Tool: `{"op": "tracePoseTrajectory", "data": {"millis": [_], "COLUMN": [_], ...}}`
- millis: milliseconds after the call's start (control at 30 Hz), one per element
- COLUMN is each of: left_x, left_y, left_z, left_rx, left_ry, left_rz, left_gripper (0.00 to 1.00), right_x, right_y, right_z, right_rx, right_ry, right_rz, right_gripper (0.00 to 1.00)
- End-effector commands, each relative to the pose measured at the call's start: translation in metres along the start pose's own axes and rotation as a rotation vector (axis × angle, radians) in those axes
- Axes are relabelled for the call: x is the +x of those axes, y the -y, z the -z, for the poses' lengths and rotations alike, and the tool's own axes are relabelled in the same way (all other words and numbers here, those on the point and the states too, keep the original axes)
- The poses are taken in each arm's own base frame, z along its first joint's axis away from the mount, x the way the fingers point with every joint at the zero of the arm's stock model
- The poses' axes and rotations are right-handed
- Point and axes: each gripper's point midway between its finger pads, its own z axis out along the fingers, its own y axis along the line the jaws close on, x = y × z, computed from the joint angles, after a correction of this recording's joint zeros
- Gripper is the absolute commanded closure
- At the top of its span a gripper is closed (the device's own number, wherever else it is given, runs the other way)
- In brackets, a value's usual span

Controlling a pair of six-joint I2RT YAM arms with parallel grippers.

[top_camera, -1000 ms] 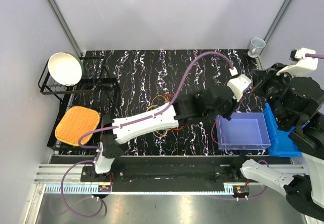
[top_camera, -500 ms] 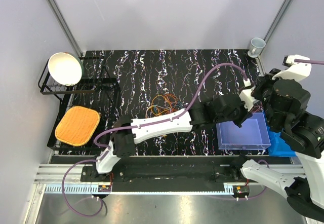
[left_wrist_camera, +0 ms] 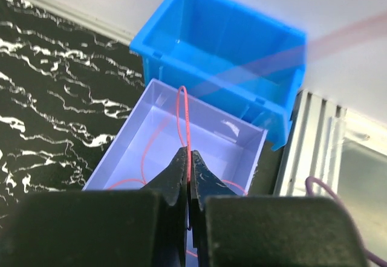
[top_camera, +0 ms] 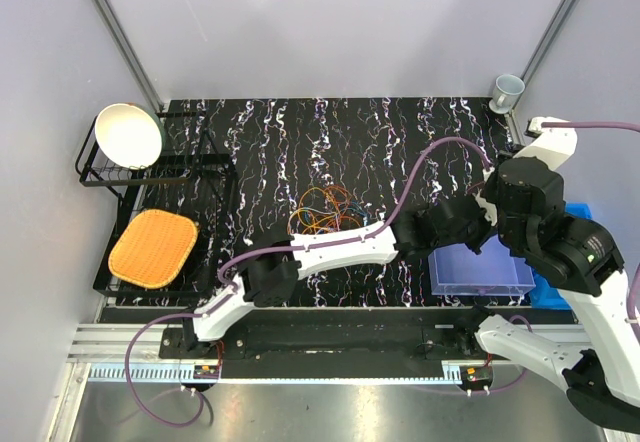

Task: Untangle the cables

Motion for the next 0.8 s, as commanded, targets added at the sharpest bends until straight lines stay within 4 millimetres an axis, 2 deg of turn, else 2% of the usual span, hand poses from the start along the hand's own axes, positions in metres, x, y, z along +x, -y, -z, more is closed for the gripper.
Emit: {"op": "tracePoseTrajectory", "data": {"millis": [0, 67, 100, 133, 200, 233, 300, 367, 467, 567, 600, 633, 667, 700, 767], "left_x": [-0.032, -0.033, -0.026, -0.031, -0.021, -0.026, -0.022, -0.018, -0.011, -0.005, 0.006, -0.002, 0.007, 0.0, 0.014], "left_y": [0.009, 0.009, 0.008, 0.008, 0.004, 0.005, 0.004, 0.003, 0.003, 0.002, -0.001, 0.001, -0.001, 0.0, -0.004], "left_z": [0.0, 0.003, 0.004, 0.01, 0.014, 0.021, 0.031, 0.039, 0.054, 0.072, 0.077, 0.086, 0.09, 0.098, 0.106], "left_rx": [0.029, 0.028, 0.026, 0.026, 0.01, 0.009, 0.005, 0.004, 0.005, 0.001, -0.008, -0.005, -0.011, -0.01, -0.034], "left_ry": [0.11, 0.104, 0.089, 0.093, 0.066, 0.07, 0.051, 0.035, 0.009, -0.016, -0.039, -0.027, -0.044, -0.032, -0.084], "left_rz": [-0.013, -0.009, -0.011, -0.011, -0.008, -0.003, -0.003, 0.004, 0.02, 0.037, 0.043, 0.055, 0.059, 0.064, 0.077], "left_gripper": [0.86, 0.72, 0.65, 0.55, 0.44, 0.37, 0.34, 0.24, 0.15, 0.12, 0.09, 0.07, 0.05, 0.02, 0.01], "right_x": [0.007, 0.011, 0.012, 0.015, 0.017, 0.019, 0.021, 0.024, 0.027, 0.03, 0.03, 0.032, 0.032, 0.03, 0.032], "right_y": [-0.006, -0.004, -0.003, -0.002, -0.001, 0.0, 0.001, 0.004, 0.007, 0.011, 0.013, 0.015, 0.018, 0.02, 0.025], "right_z": [-0.006, -0.007, -0.007, -0.007, -0.008, -0.008, -0.008, -0.008, -0.009, -0.007, -0.007, -0.006, -0.005, -0.004, -0.002], "right_rx": [0.011, 0.022, 0.026, 0.031, 0.04, 0.045, 0.052, 0.064, 0.083, 0.099, 0.108, 0.114, 0.129, 0.137, 0.157], "right_ry": [-0.01, -0.012, -0.012, -0.016, -0.018, -0.023, -0.026, -0.03, -0.037, -0.048, -0.048, -0.056, -0.057, -0.054, -0.066], "right_rz": [-0.027, -0.018, -0.023, -0.016, -0.026, -0.022, -0.025, -0.021, -0.018, -0.016, -0.027, -0.021, -0.019, -0.031, -0.018], "right_gripper": [1.0, 1.0, 1.0, 1.0, 1.0, 1.0, 1.0, 1.0, 1.0, 1.0, 1.0, 1.0, 1.0, 1.0, 1.0]}}
